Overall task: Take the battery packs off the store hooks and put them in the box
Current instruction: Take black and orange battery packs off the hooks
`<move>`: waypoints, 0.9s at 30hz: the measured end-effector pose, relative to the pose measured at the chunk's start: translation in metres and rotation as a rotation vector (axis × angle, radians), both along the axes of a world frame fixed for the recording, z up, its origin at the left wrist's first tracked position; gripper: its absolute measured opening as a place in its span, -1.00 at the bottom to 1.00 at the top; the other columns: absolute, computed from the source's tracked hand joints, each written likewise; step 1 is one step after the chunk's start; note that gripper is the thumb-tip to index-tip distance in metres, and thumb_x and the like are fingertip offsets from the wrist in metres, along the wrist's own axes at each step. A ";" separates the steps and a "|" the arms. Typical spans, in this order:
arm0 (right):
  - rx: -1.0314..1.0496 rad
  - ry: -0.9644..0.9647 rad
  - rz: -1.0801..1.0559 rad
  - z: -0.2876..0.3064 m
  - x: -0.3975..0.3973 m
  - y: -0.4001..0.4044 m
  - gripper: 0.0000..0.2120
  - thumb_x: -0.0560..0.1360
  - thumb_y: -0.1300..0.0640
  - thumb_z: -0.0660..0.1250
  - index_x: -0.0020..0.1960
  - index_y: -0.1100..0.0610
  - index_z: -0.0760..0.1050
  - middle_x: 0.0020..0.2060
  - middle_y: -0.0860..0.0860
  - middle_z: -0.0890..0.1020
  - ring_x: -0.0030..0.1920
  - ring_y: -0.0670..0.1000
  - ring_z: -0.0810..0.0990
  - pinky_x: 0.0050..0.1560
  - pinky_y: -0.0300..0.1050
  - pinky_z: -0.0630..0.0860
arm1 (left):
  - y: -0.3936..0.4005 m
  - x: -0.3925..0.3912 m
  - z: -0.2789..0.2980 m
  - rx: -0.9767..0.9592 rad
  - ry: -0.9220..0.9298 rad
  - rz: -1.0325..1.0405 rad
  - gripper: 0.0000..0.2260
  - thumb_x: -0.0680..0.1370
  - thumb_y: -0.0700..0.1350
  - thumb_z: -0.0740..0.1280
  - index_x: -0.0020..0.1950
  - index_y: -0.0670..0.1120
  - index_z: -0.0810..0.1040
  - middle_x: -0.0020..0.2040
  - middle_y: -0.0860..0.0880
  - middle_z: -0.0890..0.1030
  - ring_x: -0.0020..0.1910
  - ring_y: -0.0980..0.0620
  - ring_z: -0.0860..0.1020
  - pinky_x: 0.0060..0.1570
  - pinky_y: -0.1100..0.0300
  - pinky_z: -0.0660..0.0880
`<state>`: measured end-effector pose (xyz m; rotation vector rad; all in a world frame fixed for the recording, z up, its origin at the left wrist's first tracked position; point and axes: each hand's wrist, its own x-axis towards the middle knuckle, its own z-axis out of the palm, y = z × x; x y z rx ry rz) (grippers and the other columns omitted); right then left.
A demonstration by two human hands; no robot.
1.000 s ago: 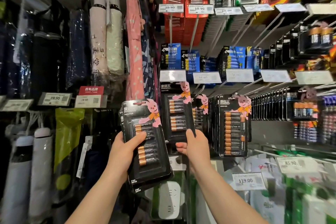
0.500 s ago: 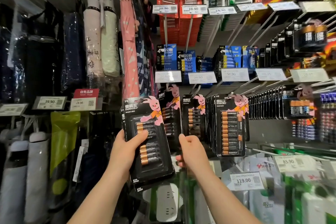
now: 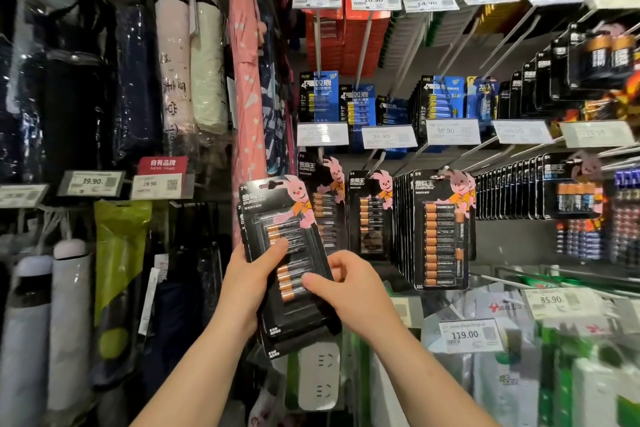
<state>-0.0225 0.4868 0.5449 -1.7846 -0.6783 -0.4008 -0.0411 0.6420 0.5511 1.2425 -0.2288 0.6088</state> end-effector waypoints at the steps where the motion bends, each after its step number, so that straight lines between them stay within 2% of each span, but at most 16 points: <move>1: 0.005 -0.023 -0.038 0.000 0.000 0.002 -0.87 0.44 0.01 0.44 -0.08 -0.03 0.51 -0.26 -0.11 0.65 -0.29 -0.24 0.61 -0.34 -0.40 0.45 | 0.001 0.001 0.000 0.009 -0.007 -0.002 -0.72 0.49 -0.12 0.42 0.20 -0.07 0.58 0.02 -0.11 0.72 -0.05 -0.10 0.71 -0.14 0.04 0.62; 4: 0.096 -0.055 -0.099 -0.001 0.001 0.007 -0.88 0.50 -0.03 0.37 -0.02 -0.01 0.49 -0.18 -0.10 0.62 -0.19 -0.16 0.59 -0.21 -0.26 0.51 | 0.001 0.000 0.000 0.004 -0.013 0.010 -0.54 0.36 0.00 0.48 0.25 -0.03 0.57 0.08 -0.09 0.71 0.03 -0.09 0.69 0.09 -0.05 0.58; 7: 0.151 -0.074 -0.174 0.000 0.005 0.010 -0.75 0.57 -0.06 0.27 0.12 0.09 0.43 -0.18 -0.12 0.48 -0.22 -0.17 0.44 -0.30 -0.32 0.31 | 0.005 0.004 -0.002 -0.040 -0.013 0.025 -0.68 0.49 -0.10 0.44 0.23 -0.07 0.58 0.06 -0.10 0.71 0.00 -0.09 0.69 -0.02 0.00 0.60; 10: 0.210 -0.077 -0.171 0.001 0.010 0.013 -0.67 0.58 -0.05 0.23 0.23 0.15 0.41 -0.13 -0.14 0.47 -0.15 -0.16 0.45 -0.24 -0.31 0.33 | 0.008 0.005 -0.003 -0.040 -0.006 0.062 -0.68 0.48 -0.09 0.46 0.22 -0.06 0.57 0.06 -0.10 0.71 -0.01 -0.08 0.70 -0.01 -0.02 0.59; 13: 0.263 -0.085 -0.169 0.007 0.013 0.012 -0.62 0.58 -0.04 0.22 0.28 0.17 0.43 0.03 -0.04 0.56 0.01 -0.07 0.53 -0.03 -0.19 0.47 | 0.013 0.004 -0.004 -0.022 0.008 0.094 -0.65 0.47 -0.02 0.47 0.23 -0.03 0.56 0.06 -0.06 0.71 0.00 -0.06 0.69 0.00 -0.01 0.59; 15: 0.276 -0.077 -0.179 0.011 0.016 0.011 -0.57 0.57 -0.08 0.22 0.32 0.17 0.40 0.16 0.03 0.56 0.14 0.02 0.54 0.17 0.01 0.51 | 0.018 0.003 -0.005 -0.018 0.030 0.124 -0.63 0.46 0.01 0.49 0.23 -0.02 0.55 0.08 -0.06 0.70 0.03 -0.08 0.68 0.10 -0.08 0.58; 16: 0.283 -0.063 -0.182 0.013 0.018 0.010 -0.55 0.57 -0.09 0.23 0.34 0.16 0.39 0.19 0.05 0.55 0.17 0.04 0.54 0.19 0.09 0.52 | 0.020 0.003 -0.005 -0.019 0.036 0.139 -0.64 0.46 0.01 0.49 0.23 -0.02 0.55 0.08 -0.06 0.69 0.04 -0.08 0.67 0.12 -0.10 0.58; 18: 0.292 -0.031 -0.182 0.017 0.024 0.008 -0.56 0.58 -0.07 0.22 0.36 0.16 0.37 0.17 0.08 0.55 0.12 0.07 0.58 0.03 0.06 0.62 | 0.022 0.002 -0.005 -0.024 0.033 0.143 -0.67 0.48 -0.02 0.47 0.21 -0.04 0.56 0.06 -0.08 0.70 0.02 -0.09 0.68 0.09 -0.07 0.59; 20: 0.304 0.001 -0.159 0.021 0.028 0.005 -0.61 0.61 -0.01 0.21 0.36 0.16 0.37 0.12 0.07 0.53 0.02 0.04 0.61 -0.27 -0.14 0.64 | 0.025 0.002 -0.003 -0.020 0.022 0.142 -0.71 0.50 -0.05 0.46 0.20 -0.06 0.57 0.04 -0.09 0.71 0.00 -0.09 0.69 0.03 -0.02 0.60; 21: 0.307 0.004 -0.151 0.023 0.029 0.004 -0.64 0.62 0.01 0.21 0.35 0.15 0.38 0.12 0.06 0.52 0.01 0.02 0.60 -0.34 -0.22 0.61 | 0.026 0.002 -0.003 -0.019 0.018 0.143 -0.72 0.50 -0.06 0.46 0.19 -0.06 0.57 0.04 -0.09 0.71 0.00 -0.09 0.69 0.02 -0.02 0.60; 24: 0.323 -0.015 -0.148 0.028 0.031 0.003 -0.67 0.62 0.03 0.21 0.32 0.14 0.39 0.14 0.05 0.52 0.02 0.00 0.58 -0.39 -0.30 0.56 | 0.028 0.002 -0.002 -0.015 0.032 0.157 -0.67 0.48 -0.03 0.48 0.21 -0.05 0.55 0.06 -0.09 0.69 0.00 -0.09 0.68 0.03 -0.05 0.60; 27: 0.336 0.003 -0.166 0.027 0.038 0.004 -0.64 0.62 0.03 0.21 0.37 0.15 0.36 0.16 0.04 0.50 0.00 -0.03 0.57 -0.36 -0.29 0.58 | 0.030 0.002 -0.004 -0.025 0.034 0.168 -0.66 0.47 -0.02 0.48 0.20 -0.04 0.54 0.05 -0.08 0.69 0.00 -0.09 0.68 0.05 -0.06 0.59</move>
